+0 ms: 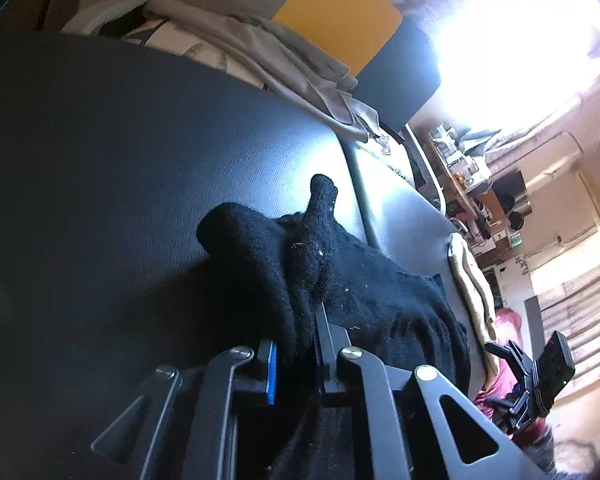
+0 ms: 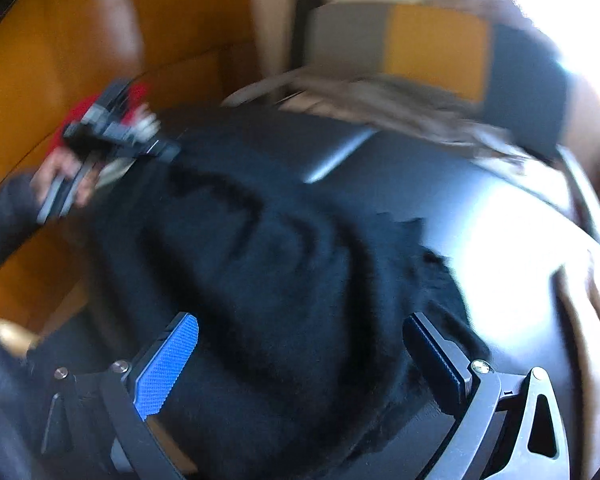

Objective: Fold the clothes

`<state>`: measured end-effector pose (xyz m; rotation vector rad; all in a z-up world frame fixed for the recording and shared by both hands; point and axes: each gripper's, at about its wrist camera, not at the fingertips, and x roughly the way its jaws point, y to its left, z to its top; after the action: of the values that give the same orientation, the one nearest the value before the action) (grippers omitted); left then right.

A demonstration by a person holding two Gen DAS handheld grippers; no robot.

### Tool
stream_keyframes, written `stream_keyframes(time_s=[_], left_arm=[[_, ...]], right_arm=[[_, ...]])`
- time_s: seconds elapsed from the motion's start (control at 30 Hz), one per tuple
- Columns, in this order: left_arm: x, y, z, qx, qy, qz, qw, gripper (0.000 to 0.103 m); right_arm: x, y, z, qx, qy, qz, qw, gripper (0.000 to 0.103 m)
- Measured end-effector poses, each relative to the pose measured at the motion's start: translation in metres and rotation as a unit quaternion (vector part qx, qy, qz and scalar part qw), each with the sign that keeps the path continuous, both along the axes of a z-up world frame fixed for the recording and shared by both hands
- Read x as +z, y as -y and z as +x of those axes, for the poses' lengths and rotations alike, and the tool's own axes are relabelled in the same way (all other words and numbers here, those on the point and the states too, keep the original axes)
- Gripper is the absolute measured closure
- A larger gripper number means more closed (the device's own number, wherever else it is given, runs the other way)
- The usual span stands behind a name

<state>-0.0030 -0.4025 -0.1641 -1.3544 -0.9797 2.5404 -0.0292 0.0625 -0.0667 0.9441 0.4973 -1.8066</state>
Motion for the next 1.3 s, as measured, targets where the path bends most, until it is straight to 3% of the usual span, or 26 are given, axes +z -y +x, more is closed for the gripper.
stream_keyframes(time_s=[0.17, 0.33, 0.57, 0.83, 1.07, 1.23, 1.3], left_arm=[[0.031, -0.006, -0.002, -0.016, -0.002, 0.001, 0.9999, 0.091], [0.062, -0.027, 0.004, -0.031, -0.010, 0.040, 0.9987, 0.091], [0.100, -0.091, -0.003, -0.058, -0.018, 0.097, 0.9934, 0.091], [0.124, -0.176, -0.021, -0.073, -0.020, 0.112, 0.9908, 0.091], [0.110, -0.244, -0.054, -0.088, 0.005, 0.122, 0.9887, 0.091], [0.066, -0.279, -0.085, -0.094, 0.060, 0.109, 0.9878, 0.091], [0.047, -0.284, -0.095, -0.092, 0.085, 0.114, 0.9855, 0.091]], right_arm=[[-0.032, 0.015, -0.025, 0.056, 0.046, 0.058, 0.996, 0.000], [-0.065, 0.015, -0.037, 0.065, 0.038, 0.108, 0.991, 0.000], [-0.071, -0.001, -0.030, 0.058, 0.021, 0.048, 0.997, 0.000], [-0.076, -0.015, -0.022, 0.043, 0.008, 0.003, 0.999, 0.000], [-0.077, -0.027, -0.024, 0.042, 0.010, -0.016, 0.999, 0.000], [-0.079, -0.033, -0.022, 0.042, 0.013, -0.023, 0.999, 0.000], [-0.084, -0.035, -0.038, 0.043, 0.013, -0.024, 0.999, 0.000]])
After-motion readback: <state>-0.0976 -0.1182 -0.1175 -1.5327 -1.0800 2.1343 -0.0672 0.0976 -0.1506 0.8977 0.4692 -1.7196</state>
